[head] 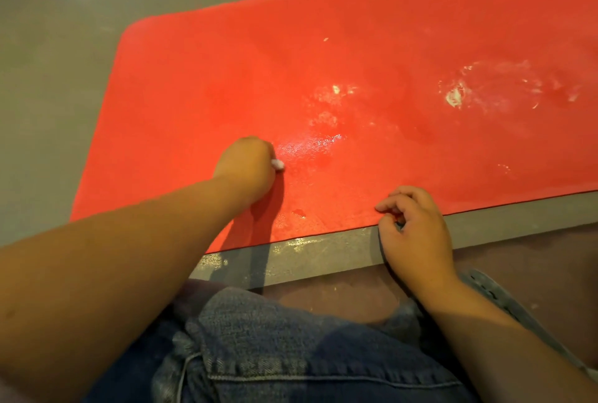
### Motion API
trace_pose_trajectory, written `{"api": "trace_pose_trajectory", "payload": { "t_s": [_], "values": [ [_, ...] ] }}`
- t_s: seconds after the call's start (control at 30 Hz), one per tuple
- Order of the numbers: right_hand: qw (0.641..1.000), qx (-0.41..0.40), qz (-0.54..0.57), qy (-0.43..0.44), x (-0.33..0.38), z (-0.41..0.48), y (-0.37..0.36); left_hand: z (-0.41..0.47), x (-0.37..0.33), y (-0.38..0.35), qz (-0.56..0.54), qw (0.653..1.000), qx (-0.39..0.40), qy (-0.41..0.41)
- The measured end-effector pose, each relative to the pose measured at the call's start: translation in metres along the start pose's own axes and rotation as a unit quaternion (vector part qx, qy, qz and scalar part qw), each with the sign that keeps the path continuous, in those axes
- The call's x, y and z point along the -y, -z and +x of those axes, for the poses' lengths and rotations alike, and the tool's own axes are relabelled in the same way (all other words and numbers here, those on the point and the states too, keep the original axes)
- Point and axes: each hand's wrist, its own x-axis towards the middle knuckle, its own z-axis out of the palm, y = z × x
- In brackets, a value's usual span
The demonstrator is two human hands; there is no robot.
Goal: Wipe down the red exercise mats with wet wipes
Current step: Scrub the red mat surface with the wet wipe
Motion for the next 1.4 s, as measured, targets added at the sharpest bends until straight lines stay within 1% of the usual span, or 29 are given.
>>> {"api": "trace_pose_trajectory", "payload": {
  "t_s": [0.03, 0.1, 0.13, 0.17, 0.23, 0.27, 0.33, 0.37, 0.4, 0.43, 0.47, 0.5, 0.57, 0.6, 0.67, 0.73, 0.77, 0.83, 0.93, 1.0, 1.07, 1.13, 1.17, 1.2, 1.23, 1.27, 1.33, 1.37, 1.4],
  "values": [
    [1.000, 0.000, 0.000, -0.001, 0.001, 0.001, -0.001, -0.009, -0.011, -0.004, -0.005, 0.999, 0.027, -0.046],
    [1.000, -0.005, 0.000, -0.002, 0.003, 0.001, -0.001, -0.037, -0.031, -0.009, -0.017, 0.983, 0.086, -0.162],
    [1.000, -0.008, -0.001, -0.003, 0.003, 0.000, -0.001, -0.044, -0.034, -0.009, -0.020, 0.973, 0.114, -0.199],
    [1.000, -0.009, -0.003, -0.003, 0.004, 0.000, -0.001, -0.041, -0.031, -0.006, -0.021, 0.968, 0.121, -0.218],
    [1.000, -0.007, -0.007, 0.000, 0.001, -0.001, -0.001, -0.015, -0.022, 0.001, -0.006, 0.978, 0.071, -0.194],
    [1.000, -0.006, -0.007, 0.001, 0.000, -0.001, 0.000, 0.001, -0.016, 0.003, 0.006, 0.987, 0.026, -0.157],
    [1.000, 0.000, -0.002, 0.001, -0.001, -0.001, 0.000, 0.025, -0.001, 0.006, -0.008, 0.997, -0.058, -0.045],
    [1.000, 0.002, 0.001, 0.002, -0.001, -0.001, 0.000, 0.030, 0.003, 0.005, -0.015, 0.998, -0.066, -0.004],
    [1.000, 0.001, 0.004, 0.002, -0.001, 0.000, 0.000, 0.031, 0.003, 0.002, -0.005, 0.998, -0.056, 0.008],
    [1.000, -0.001, 0.007, 0.001, 0.000, 0.000, 0.000, 0.027, 0.000, -0.001, 0.019, 0.999, -0.039, -0.006],
    [1.000, -0.002, 0.009, -0.001, 0.000, 0.001, 0.000, 0.018, -0.005, -0.004, 0.043, 0.998, -0.026, -0.045],
    [1.000, -0.002, 0.012, -0.002, 0.000, 0.001, -0.001, 0.007, -0.010, -0.007, 0.067, 0.992, -0.018, -0.108],
    [1.000, -0.005, 0.013, -0.005, -0.001, 0.001, -0.002, -0.013, -0.011, -0.008, 0.091, 0.967, 0.017, -0.238],
    [1.000, -0.007, 0.013, -0.005, -0.001, 0.001, -0.002, -0.013, -0.006, -0.003, 0.088, 0.961, 0.035, -0.262],
    [1.000, -0.006, 0.014, -0.002, -0.002, 0.000, -0.002, 0.005, 0.006, 0.009, 0.077, 0.970, 0.012, -0.231],
    [1.000, -0.005, 0.015, -0.002, -0.004, 0.000, -0.002, 0.029, 0.011, 0.013, 0.046, 0.986, -0.045, -0.154],
    [1.000, -0.004, 0.015, -0.002, -0.004, 0.001, -0.002, 0.038, 0.010, 0.014, 0.020, 0.992, -0.060, -0.112],
    [1.000, -0.002, 0.017, -0.002, -0.004, 0.001, -0.002, 0.047, 0.004, 0.006, -0.015, 0.997, -0.059, -0.054],
    [1.000, -0.006, 0.021, -0.006, -0.003, 0.001, -0.002, 0.047, -0.001, -0.001, -0.024, 0.998, -0.055, -0.037],
    [1.000, -0.007, 0.020, -0.007, -0.003, 0.001, -0.003, 0.038, 0.003, 0.001, -0.009, 0.995, -0.047, -0.085],
    [1.000, -0.006, 0.022, -0.007, -0.003, 0.001, -0.003, 0.016, 0.006, 0.001, 0.016, 0.983, -0.034, -0.180],
    [1.000, -0.006, 0.021, -0.005, -0.002, 0.001, -0.002, -0.008, 0.006, 0.002, 0.054, 0.955, 0.015, -0.291],
    [1.000, -0.003, 0.020, -0.005, -0.001, 0.001, -0.002, -0.010, 0.007, 0.006, 0.080, 0.940, 0.049, -0.328],
    [1.000, -0.001, 0.019, -0.004, -0.001, 0.001, -0.002, -0.005, 0.008, 0.010, 0.109, 0.930, 0.070, -0.344],
    [1.000, 0.000, 0.018, -0.005, -0.001, 0.001, -0.001, 0.006, 0.008, 0.015, 0.130, 0.932, 0.071, -0.332],
    [1.000, -0.002, 0.018, -0.006, -0.002, 0.001, -0.001, 0.019, 0.007, 0.017, 0.128, 0.948, 0.056, -0.287],
    [1.000, -0.003, 0.021, -0.008, -0.003, -0.001, 0.001, 0.042, -0.001, 0.013, 0.073, 0.986, -0.004, -0.148],
    [1.000, -0.001, 0.023, -0.007, -0.004, -0.001, 0.001, 0.047, -0.007, 0.008, 0.041, 0.995, -0.029, -0.088],
    [1.000, -0.001, 0.024, -0.005, -0.004, 0.000, 0.001, 0.047, -0.016, 0.003, 0.017, 0.998, -0.039, -0.055]
  ]
}}
